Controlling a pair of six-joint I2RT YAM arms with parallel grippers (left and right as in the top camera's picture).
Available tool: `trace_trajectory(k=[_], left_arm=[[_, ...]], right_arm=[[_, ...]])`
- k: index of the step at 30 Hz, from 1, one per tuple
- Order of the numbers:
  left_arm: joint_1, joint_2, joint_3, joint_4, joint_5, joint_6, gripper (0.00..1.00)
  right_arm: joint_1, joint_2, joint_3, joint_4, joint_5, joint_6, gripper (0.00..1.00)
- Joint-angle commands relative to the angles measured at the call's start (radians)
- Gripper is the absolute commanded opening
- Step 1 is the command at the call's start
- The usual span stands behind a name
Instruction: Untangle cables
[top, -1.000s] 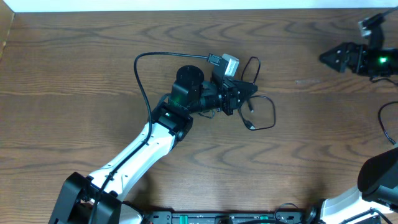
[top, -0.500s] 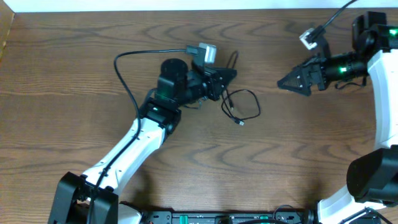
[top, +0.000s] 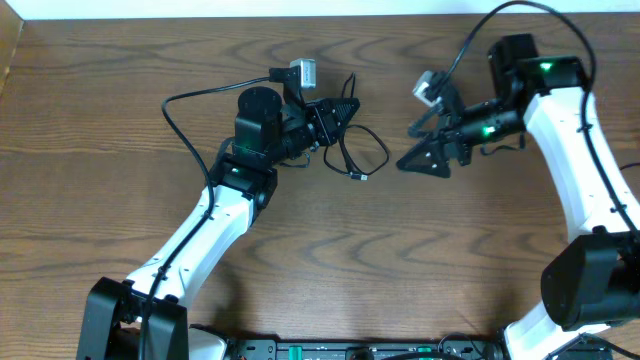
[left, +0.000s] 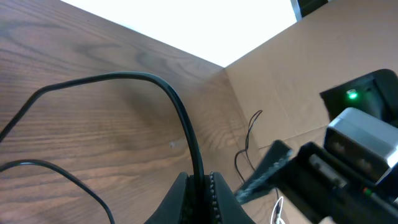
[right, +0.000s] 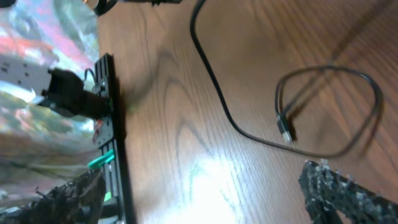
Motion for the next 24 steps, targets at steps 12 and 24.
trace_trajectory(k=[12, 24], left_arm=[[0.003, -0.015, 0.005, 0.005, 0.043, -0.011, 0.08], [0.003, -0.016, 0.005, 0.005, 0.035, -0.085, 0.08]], right_arm=[[0.145, 0.001, -0.215, 0.322, -0.042, 0.079, 0.94], [0.183, 0.001, -0.286, 0.531, -0.053, 0.123, 0.83]])
